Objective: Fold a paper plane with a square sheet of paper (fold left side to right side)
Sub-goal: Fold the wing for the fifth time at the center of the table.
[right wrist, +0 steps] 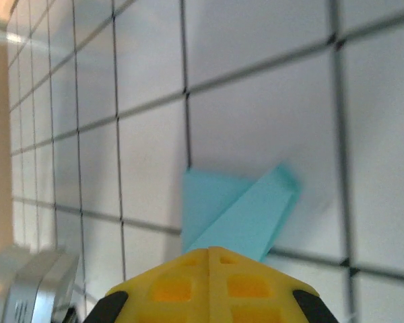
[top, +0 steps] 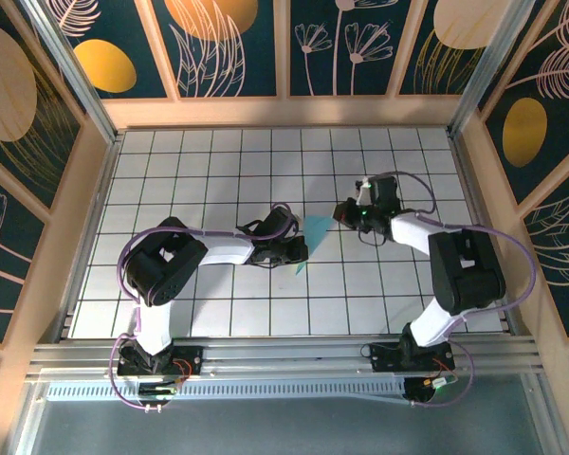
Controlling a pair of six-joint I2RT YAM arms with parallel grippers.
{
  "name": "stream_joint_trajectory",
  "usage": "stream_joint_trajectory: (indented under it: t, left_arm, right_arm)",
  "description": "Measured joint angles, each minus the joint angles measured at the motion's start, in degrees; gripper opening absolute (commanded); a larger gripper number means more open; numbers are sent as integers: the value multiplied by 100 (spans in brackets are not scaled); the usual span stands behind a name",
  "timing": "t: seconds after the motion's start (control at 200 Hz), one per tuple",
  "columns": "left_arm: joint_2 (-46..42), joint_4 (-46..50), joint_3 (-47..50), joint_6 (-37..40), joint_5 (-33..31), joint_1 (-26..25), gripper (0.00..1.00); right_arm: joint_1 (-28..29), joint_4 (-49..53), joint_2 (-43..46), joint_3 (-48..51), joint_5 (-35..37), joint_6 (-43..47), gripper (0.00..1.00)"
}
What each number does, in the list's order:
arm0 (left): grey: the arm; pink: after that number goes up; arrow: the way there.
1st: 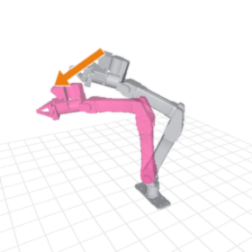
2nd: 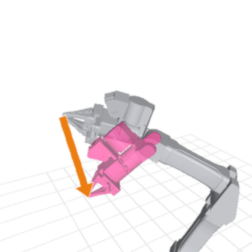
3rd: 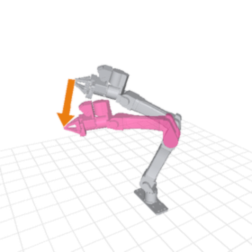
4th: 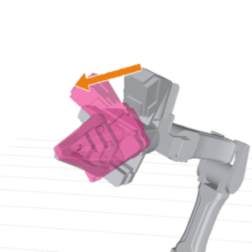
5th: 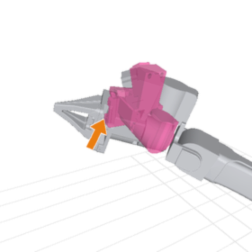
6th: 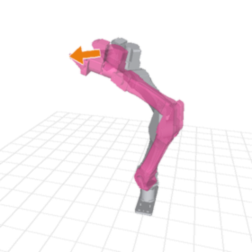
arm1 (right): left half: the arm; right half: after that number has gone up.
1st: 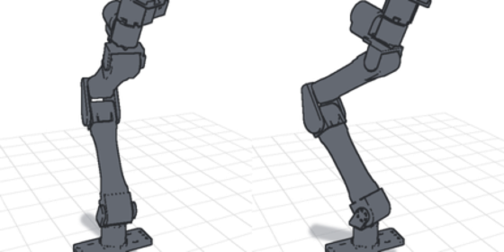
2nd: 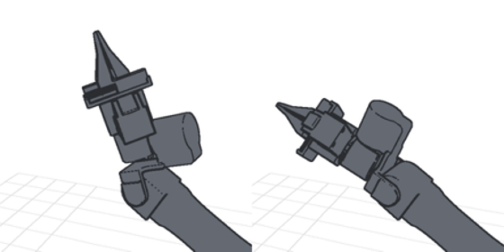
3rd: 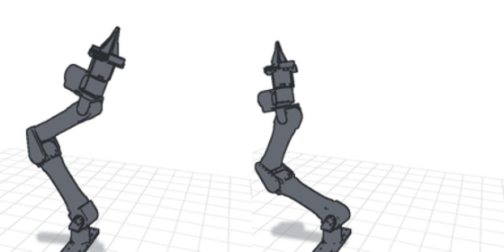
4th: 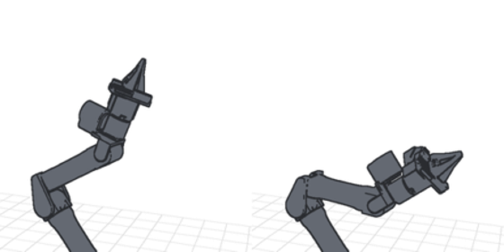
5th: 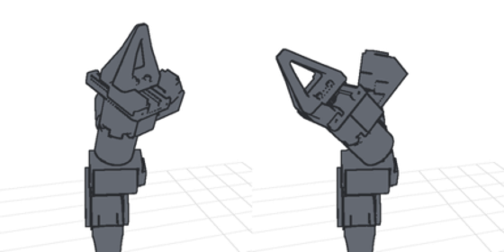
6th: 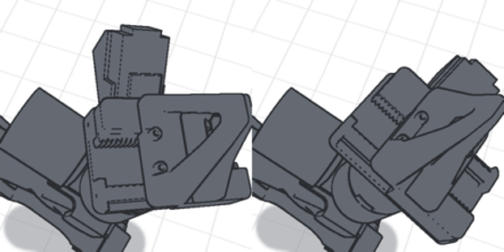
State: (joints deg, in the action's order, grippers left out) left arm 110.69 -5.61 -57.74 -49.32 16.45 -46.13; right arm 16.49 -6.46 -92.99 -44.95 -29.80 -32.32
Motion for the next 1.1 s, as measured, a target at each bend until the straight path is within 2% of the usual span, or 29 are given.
stream_joint_trajectory:
  t: [0.13, 0.235, 0.531, 0.836, 1.101]
  left_arm:
    - [-2, -4, 0, -2, 2, 0, 0]
    - [-2, -22, 9, -28, 7, 0, 0]
    - [-24, -118, 63, -92, 55, 9, 0]
    - [-380, 168, 197, -153, 131, 109, 2]
    - [-717, 116, 271, -249, 785, 136, 0]
  right_arm:
    - [557, -125, -79, 310, -140, -437, 0]
    - [758, -262, -278, 321, -177, -660, 0]
    - [837, -428, -776, 321, -157, -831, 0]
    - [837, -341, -811, 267, -157, -684, 0]
    - [837, -278, -811, 238, -153, -588, 0]
